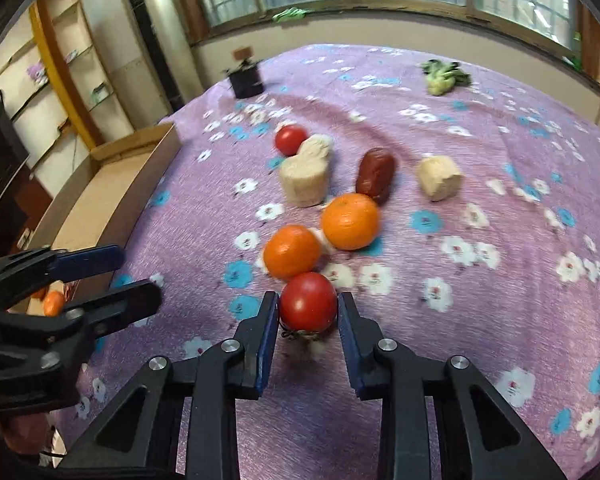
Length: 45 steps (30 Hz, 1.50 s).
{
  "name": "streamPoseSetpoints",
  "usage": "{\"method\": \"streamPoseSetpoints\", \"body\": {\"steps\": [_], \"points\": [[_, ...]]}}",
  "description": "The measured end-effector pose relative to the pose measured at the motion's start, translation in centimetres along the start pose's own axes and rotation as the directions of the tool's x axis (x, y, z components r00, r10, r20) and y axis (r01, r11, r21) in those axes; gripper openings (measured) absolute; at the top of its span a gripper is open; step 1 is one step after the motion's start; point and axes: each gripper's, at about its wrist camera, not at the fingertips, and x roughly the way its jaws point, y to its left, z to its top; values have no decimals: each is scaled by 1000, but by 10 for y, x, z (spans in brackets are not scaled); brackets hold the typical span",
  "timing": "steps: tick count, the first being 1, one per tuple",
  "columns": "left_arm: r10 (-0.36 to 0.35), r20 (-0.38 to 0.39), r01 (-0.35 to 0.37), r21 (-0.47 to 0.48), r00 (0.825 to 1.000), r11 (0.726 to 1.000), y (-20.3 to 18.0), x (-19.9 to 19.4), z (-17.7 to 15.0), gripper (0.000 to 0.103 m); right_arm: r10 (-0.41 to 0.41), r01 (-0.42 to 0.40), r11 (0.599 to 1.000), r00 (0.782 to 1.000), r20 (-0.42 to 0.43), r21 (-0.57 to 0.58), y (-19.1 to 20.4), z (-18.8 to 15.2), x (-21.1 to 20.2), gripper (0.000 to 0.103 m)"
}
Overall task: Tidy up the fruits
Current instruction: 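Grasp an orange with the left tool while the right tool grasps a red tomato, then carry the orange with the left tool while the right tool carries the tomato to the tray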
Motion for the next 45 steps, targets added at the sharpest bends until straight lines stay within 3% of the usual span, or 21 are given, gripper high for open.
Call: {"method": "streamPoseSetpoints", "body": {"steps": [9, 12, 14, 15, 16, 18, 45], "points": [[-63, -65, 69, 89, 996, 994, -52, 49, 22, 59, 4, -12, 991, 998, 61, 132, -43, -16, -46, 30], [-44, -62, 51, 127, 997, 991, -66, 60, 25, 59, 0, -11, 989, 998, 69, 150, -49, -17, -52, 30], [-4, -31, 9, 159, 1000, 987, -72, 62, 25, 49, -1, -10, 988, 997, 72, 154, -51, -16, -54, 30], [12, -25, -7, 171, 1000, 985, -73, 61, 25, 37, 0, -11, 988, 997, 74, 155, -50, -16, -55, 30], [17, -22, -13, 177, 1000, 984, -72, 60, 25, 30, 1, -13, 988, 997, 77, 155, -50, -16, -56, 30], [-19, -34, 24, 157, 999, 987, -66, 57, 24, 30, 4, -17, 988, 996, 85, 155, -48, -16, -60, 30], [105, 82, -108, 23, 991, 994, 15, -30, -13, 30, 125, -127, 992, 985, 117, 15, 36, -2, -70, 30]]}}
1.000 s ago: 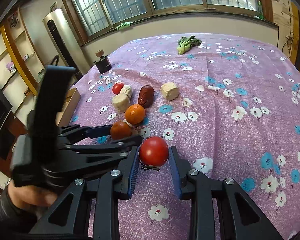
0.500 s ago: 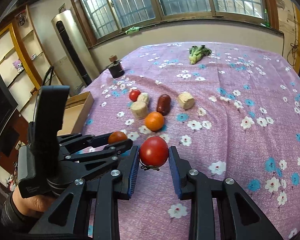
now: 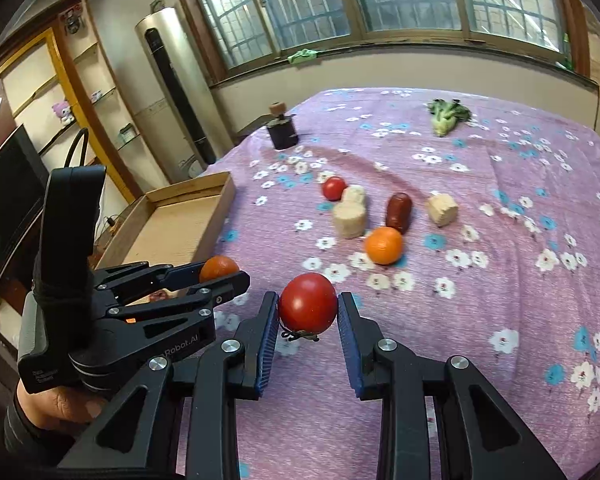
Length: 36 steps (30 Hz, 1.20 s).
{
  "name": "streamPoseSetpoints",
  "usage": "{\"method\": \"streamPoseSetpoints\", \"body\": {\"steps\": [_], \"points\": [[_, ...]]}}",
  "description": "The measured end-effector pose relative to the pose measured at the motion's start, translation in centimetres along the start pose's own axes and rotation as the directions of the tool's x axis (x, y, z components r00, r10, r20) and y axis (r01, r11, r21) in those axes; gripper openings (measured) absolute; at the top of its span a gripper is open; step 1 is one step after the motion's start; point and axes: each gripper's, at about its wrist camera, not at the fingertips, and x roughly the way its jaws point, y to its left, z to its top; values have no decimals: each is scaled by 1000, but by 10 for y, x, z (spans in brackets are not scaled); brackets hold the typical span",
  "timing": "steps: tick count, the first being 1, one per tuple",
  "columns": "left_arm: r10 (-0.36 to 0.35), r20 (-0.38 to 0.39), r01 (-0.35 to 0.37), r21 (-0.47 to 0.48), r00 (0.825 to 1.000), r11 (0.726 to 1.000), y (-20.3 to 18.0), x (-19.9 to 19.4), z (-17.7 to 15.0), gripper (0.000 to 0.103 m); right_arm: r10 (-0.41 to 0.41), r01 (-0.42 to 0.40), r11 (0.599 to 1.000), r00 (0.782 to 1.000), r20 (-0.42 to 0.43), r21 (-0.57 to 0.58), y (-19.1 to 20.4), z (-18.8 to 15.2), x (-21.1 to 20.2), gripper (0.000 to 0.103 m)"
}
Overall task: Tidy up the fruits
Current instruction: 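Carry the orange with the left tool while the right tool carries the tomato to the tray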
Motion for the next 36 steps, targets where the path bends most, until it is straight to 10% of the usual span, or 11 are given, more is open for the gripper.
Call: {"method": "streamPoseSetpoints", "body": {"steps": [36], "points": [[119, 12, -116, -172, 993, 978, 107, -31, -32, 30, 166, -177, 975, 982, -87, -134, 103, 1, 44, 30]]}}
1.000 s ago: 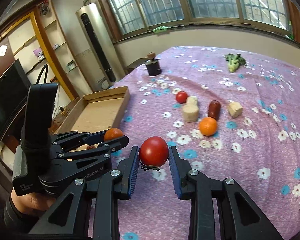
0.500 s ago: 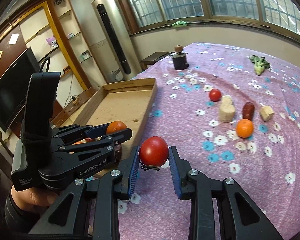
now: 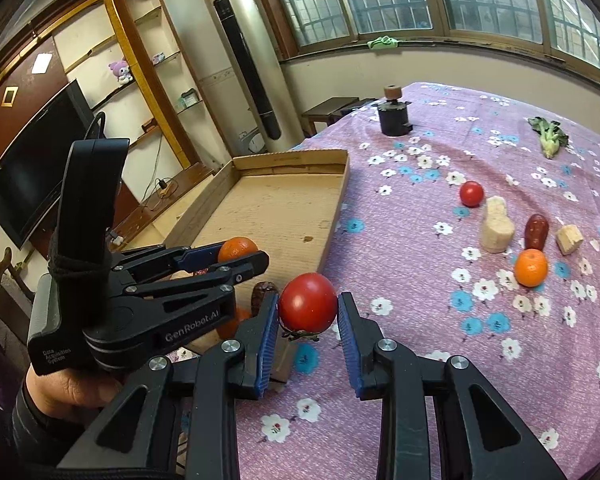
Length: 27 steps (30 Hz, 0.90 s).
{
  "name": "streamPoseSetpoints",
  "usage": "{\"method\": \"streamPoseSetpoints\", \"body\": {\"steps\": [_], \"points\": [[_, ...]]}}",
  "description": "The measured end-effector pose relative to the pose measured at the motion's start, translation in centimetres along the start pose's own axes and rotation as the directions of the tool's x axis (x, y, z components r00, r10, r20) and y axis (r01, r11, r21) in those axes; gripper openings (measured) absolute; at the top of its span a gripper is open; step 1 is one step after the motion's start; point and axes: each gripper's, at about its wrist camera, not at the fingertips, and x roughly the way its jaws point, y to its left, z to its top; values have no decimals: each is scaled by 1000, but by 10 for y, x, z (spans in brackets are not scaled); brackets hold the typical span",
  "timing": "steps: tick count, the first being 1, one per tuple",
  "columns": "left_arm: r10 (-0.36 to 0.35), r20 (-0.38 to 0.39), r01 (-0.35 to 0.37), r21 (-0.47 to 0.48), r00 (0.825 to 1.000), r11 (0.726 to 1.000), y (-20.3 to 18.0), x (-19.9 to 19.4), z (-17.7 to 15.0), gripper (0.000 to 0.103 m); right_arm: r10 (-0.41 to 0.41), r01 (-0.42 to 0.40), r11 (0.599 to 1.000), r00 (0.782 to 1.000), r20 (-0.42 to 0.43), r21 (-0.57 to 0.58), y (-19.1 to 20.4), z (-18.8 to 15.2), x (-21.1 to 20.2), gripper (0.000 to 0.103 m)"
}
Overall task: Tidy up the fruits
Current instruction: 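Carry the orange with the left tool while the right tool carries the tomato to the tray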
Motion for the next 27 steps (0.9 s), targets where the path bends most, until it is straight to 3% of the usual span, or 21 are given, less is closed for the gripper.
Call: {"method": "streamPoseSetpoints", "body": {"steps": [11, 27], "points": [[58, 13, -57, -91, 998, 994, 51, -1, 8, 30, 35, -35, 999, 999, -27, -27, 18, 10, 27, 30], [108, -6, -107, -135, 994, 985, 81, 14, 15, 30, 61, -65, 997, 995, -83, -43, 30, 35, 85, 30]]}}
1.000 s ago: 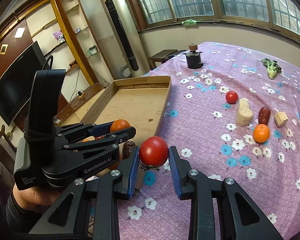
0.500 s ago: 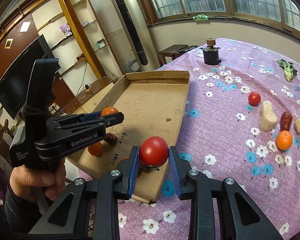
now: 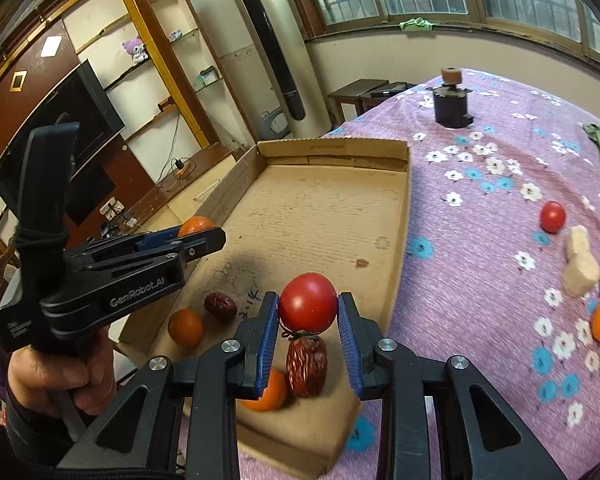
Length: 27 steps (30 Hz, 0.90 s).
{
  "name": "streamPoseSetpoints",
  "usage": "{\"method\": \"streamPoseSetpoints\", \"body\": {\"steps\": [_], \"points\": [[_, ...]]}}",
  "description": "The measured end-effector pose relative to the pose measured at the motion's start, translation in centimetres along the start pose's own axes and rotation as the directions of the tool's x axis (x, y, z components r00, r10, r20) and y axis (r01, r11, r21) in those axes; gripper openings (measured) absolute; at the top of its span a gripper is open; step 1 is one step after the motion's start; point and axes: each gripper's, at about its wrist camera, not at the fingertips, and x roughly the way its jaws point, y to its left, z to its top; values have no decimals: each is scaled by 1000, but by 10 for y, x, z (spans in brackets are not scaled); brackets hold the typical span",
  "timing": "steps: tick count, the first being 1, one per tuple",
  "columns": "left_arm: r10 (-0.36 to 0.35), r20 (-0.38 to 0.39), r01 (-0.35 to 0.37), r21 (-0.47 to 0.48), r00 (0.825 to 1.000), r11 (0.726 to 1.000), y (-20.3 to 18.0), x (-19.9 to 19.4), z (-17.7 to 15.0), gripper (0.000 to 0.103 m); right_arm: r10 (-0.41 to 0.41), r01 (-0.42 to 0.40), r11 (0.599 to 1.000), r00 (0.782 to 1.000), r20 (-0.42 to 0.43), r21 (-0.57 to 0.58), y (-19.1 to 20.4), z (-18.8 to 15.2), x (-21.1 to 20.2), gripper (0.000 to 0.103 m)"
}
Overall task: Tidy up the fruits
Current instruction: 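Carry the orange with the left tool while the right tool carries the tomato to the tray, then open the left tool over the tray while the right tool releases its tomato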
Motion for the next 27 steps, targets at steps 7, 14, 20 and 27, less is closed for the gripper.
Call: {"method": "streamPoseSetpoints", "body": {"steps": [7, 14, 20, 27], "points": [[9, -35, -8, 15, 999, 1000, -4, 14, 0, 30, -6, 4, 1000, 998, -64, -23, 1, 3, 31, 30], [18, -87, -17, 11, 996, 1000, -4, 27, -2, 30, -34, 28, 998, 995, -96, -57, 2, 6, 49, 30], [41, -118, -40, 6, 992, 999, -5, 31, -5, 31, -69, 58, 992, 993, -100, -107, 12, 5, 49, 31], [67, -79, -66, 14, 995, 998, -5, 17, -12, 58, -69, 60, 993, 994, -89, -102, 12, 1, 39, 46]]}}
